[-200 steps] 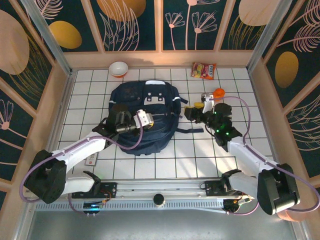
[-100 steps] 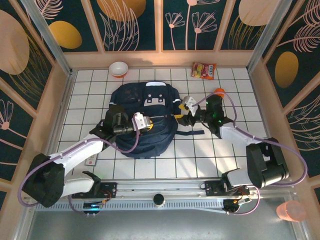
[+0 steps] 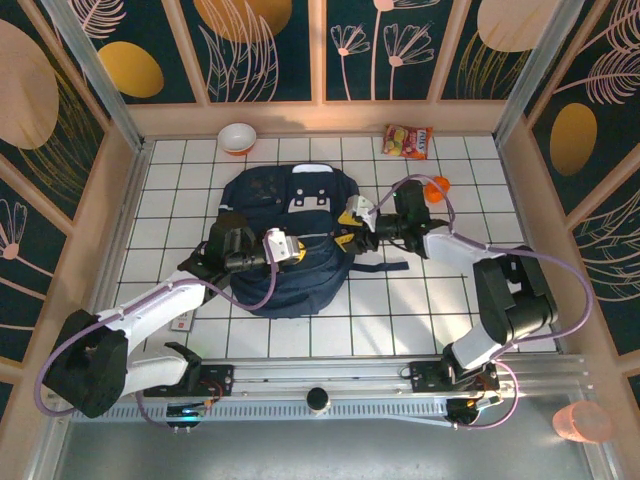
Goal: Pack the student bag
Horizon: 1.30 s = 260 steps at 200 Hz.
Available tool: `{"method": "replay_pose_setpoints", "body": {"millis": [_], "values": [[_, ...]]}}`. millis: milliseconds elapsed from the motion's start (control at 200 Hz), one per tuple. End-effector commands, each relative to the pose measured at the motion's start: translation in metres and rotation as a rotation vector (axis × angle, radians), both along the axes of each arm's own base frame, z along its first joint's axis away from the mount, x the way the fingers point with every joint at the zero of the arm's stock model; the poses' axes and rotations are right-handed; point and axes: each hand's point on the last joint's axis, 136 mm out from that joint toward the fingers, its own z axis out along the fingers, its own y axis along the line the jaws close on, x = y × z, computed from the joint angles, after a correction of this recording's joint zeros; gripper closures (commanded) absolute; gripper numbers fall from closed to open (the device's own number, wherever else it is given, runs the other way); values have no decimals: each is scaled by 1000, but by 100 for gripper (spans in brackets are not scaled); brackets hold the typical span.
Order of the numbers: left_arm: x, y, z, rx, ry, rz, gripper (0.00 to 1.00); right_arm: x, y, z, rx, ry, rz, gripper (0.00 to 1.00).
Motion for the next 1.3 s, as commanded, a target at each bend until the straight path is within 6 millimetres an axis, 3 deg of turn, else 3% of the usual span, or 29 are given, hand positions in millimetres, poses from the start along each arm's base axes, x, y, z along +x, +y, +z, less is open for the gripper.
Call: {"method": "replay_pose_setpoints", "body": {"millis": [0, 190, 370, 801, 966, 1296], "values": [[-9, -12, 39, -105, -117, -104, 100, -10, 12, 1, 7, 22, 89, 43], [-7, -13, 44, -128, -132, -90, 100, -26, 13, -7, -15, 119, 161, 49], [-2, -14, 44, -133, -131, -80, 100, -40, 11, 0, -19, 178, 211, 58], [1, -15, 44, -135, -140, -72, 100, -33, 15, 13, 32, 276, 178, 88], [9, -10, 38, -108, -143, -19, 100, -39, 13, 15, 18, 297, 189, 80], [20, -9, 32, -85, -145, 29, 100, -51, 8, 19, -2, 335, 185, 83]]}}
